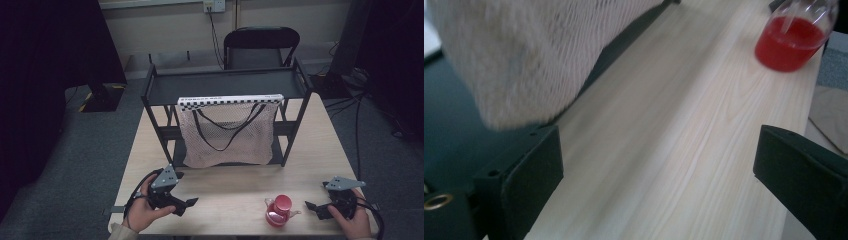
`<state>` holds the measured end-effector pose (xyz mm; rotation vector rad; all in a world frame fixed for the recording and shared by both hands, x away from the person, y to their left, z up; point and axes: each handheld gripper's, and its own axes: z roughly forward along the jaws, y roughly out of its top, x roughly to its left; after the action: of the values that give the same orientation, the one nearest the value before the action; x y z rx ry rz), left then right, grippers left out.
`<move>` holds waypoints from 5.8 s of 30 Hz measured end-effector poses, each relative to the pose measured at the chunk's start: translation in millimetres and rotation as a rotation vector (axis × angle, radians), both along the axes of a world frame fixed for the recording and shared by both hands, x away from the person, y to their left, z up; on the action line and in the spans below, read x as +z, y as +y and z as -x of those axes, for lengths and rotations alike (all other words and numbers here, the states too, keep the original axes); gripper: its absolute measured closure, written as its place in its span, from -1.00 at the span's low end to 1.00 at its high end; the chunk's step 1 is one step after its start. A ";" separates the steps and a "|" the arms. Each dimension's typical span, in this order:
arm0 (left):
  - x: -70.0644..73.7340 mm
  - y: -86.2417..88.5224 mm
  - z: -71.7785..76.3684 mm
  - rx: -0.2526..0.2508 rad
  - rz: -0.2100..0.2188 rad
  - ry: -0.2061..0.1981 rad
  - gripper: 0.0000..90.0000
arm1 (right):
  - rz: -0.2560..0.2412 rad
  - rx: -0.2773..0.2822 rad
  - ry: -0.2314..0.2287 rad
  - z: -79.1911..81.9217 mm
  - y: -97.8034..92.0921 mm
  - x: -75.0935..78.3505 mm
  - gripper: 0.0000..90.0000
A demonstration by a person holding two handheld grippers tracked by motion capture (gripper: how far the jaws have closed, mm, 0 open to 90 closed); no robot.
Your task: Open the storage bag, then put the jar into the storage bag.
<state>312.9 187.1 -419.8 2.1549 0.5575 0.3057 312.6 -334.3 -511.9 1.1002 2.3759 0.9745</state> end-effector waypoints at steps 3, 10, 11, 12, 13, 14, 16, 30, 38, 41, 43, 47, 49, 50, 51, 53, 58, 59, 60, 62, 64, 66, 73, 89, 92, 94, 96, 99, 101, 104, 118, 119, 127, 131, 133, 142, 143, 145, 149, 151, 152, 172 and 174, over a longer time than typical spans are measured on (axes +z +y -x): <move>11.6 -9.8 -0.1 -0.027 -0.001 -0.023 -0.86 | 0.000 0.000 0.000 0.0 0.0 0.0 -1.00; 32.3 -28.9 -0.6 -0.078 -0.007 -0.061 -0.85 | 0.000 0.000 0.000 0.0 0.0 0.0 -1.00; 34.9 -31.2 -0.9 -0.083 -0.009 -0.066 -0.85 | 0.000 0.000 0.000 0.0 0.0 0.0 -1.00; 37.5 -33.4 -1.1 -0.088 -0.006 -0.069 -0.85 | 0.000 0.000 0.000 0.0 0.0 0.0 -1.00; 39.8 -35.6 -1.4 -0.090 -0.002 -0.073 -0.85 | 0.000 0.000 0.000 0.0 0.0 0.0 -1.00; 42.7 -37.8 -2.2 -0.092 0.008 -0.075 -0.85 | 0.000 0.000 0.000 0.0 0.0 0.0 -1.00; 47.0 -40.5 -3.6 -0.096 0.015 -0.078 -0.85 | 0.000 0.000 0.000 0.0 0.0 0.0 -1.00; 79.2 -65.6 -13.5 -0.116 0.035 -0.168 -0.83 | 0.000 0.000 0.000 0.0 0.0 0.0 -1.00; 91.5 -79.2 -26.0 -0.102 0.027 -0.220 -0.82 | 0.000 0.000 0.000 0.0 0.0 0.0 -1.00; 90.9 -84.2 -31.2 -0.097 0.004 -0.241 -0.80 | 0.000 0.000 0.000 0.0 0.0 0.0 -1.00; 88.2 -87.9 -35.1 -0.091 -0.016 -0.245 -0.79 | 0.000 0.000 0.000 0.0 0.0 0.0 -1.00; 81.1 -95.4 -41.2 -0.083 -0.053 -0.259 -0.71 | 0.000 0.000 0.000 0.0 0.0 0.0 -1.00; 77.7 -98.5 -44.5 -0.066 -0.081 -0.272 -0.70 | 0.000 0.000 0.000 0.0 0.0 0.0 -1.00; 76.0 -99.6 -46.0 -0.055 -0.094 -0.275 -0.68 | 0.000 0.000 0.000 0.0 0.0 0.0 -1.00; 74.3 -100.7 -47.7 -0.048 -0.105 -0.276 -0.66 | 0.000 0.000 0.000 0.0 0.0 0.0 -1.00; 71.3 -102.3 -50.8 -0.023 -0.123 -0.274 -0.63 | 0.000 0.000 0.000 0.0 0.0 0.0 -1.00; 63.8 -105.6 -57.4 0.009 -0.139 -0.252 -0.41 | 0.000 0.000 0.000 0.0 0.0 0.0 -1.00; 62.5 -106.1 -58.7 0.009 -0.142 -0.245 -0.39 | 0.000 0.000 0.000 0.0 0.0 0.0 -1.00; 61.4 -106.5 -59.6 0.001 -0.144 -0.240 -0.30 | 0.000 0.000 0.000 0.0 0.0 0.0 -1.00; 59.9 -107.3 -60.8 0.005 -0.153 -0.229 -0.17 | 0.000 0.000 0.000 0.0 0.0 0.0 -1.00; 59.8 -107.6 -61.7 0.011 -0.137 -0.205 -0.02 | 0.000 0.000 0.000 0.0 0.0 0.0 -1.00; 61.5 -106.3 -63.2 0.020 -0.115 -0.170 0.08 | 0.000 0.000 0.000 0.0 0.0 0.0 -1.00; 68.5 -104.6 -60.7 0.008 -0.115 -0.096 0.44 | 0.000 0.000 0.000 0.0 0.0 0.0 -1.00; 77.3 -97.1 -53.9 -0.003 -0.128 -0.049 0.71 | 0.001 0.000 0.000 0.1 -0.1 0.0 -1.00; 76.8 -97.5 -53.3 -0.015 -0.134 -0.052 0.71 | 0.001 0.000 0.000 0.1 -0.1 0.0 -1.00; 77.2 -98.1 -52.3 -0.017 -0.136 -0.044 0.65 | 0.001 0.000 0.000 0.1 -0.1 0.0 -1.00; 78.3 -98.4 -51.5 -0.012 -0.139 -0.046 0.67 | 0.001 0.000 0.000 0.1 -0.1 0.0 -1.00; 79.5 -98.3 -49.9 0.008 -0.144 -0.050 0.71 | 0.001 0.000 0.000 0.1 0.0 0.0 -1.00; 79.5 -98.8 -48.7 0.006 -0.142 -0.060 0.72 | 0.001 0.000 0.000 0.1 -0.1 0.0 -1.00; 81.4 -99.4 -47.1 0.004 -0.141 -0.062 0.81 | 0.001 0.000 0.000 0.1 -0.1 0.0 -1.00; 101.7 -96.2 -33.5 -0.066 -0.088 0.004 0.98 | 0.001 0.000 0.000 0.0 -0.1 0.0 -1.00; 103.1 -95.8 -33.0 -0.072 -0.083 0.011 0.98 | 0.001 0.000 0.000 0.0 -0.1 0.0 -1.00; 113.4 -94.3 -28.8 -0.106 -0.041 0.037 0.99 | 0.001 0.000 0.000 0.0 -0.1 0.0 -1.00; 118.3 -94.5 -25.8 -0.122 -0.038 0.031 0.99 | 0.001 0.000 0.000 0.0 -0.1 0.0 -1.00; 121.4 -94.0 -24.0 -0.135 -0.034 0.025 0.99 | 0.001 0.000 0.000 0.0 -0.1 0.0 -1.00; 129.2 -93.1 -18.9 -0.158 -0.022 0.010 0.99 | 0.001 0.000 0.000 0.1 -0.1 0.0 -1.00; 130.4 -92.9 -18.4 -0.160 -0.020 0.011 0.99 | 0.001 0.000 0.000 0.0 -0.1 0.0 -1.00; 132.7 -92.1 -17.6 -0.173 -0.017 0.011 0.99 | 0.001 0.000 0.000 0.0 -0.1 0.0 -1.00; 137.4 -90.2 -15.8 -0.182 -0.004 0.010 0.99 | 0.001 0.000 0.000 0.0 -0.1 0.0 -1.00; 139.8 -89.6 -15.1 -0.189 0.001 0.010 0.99 | 0.001 0.000 0.000 0.0 -0.1 0.0 -1.00; 140.7 -89.5 -14.8 -0.186 0.005 0.011 0.99 | 0.001 0.000 0.000 0.0 -0.1 0.0 -1.00; 148.6 -92.1 -11.8 -0.238 -0.056 -0.027 0.99 | 0.001 0.000 0.000 0.0 0.0 0.1 -1.00; 147.5 -91.6 -12.5 -0.238 -0.055 -0.020 0.99 | 0.002 0.000 0.001 -0.1 0.0 0.1 -1.00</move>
<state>325.4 95.5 -272.3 2.2422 0.2790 0.2134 312.8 -334.3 -511.7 1.1002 2.3770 0.9720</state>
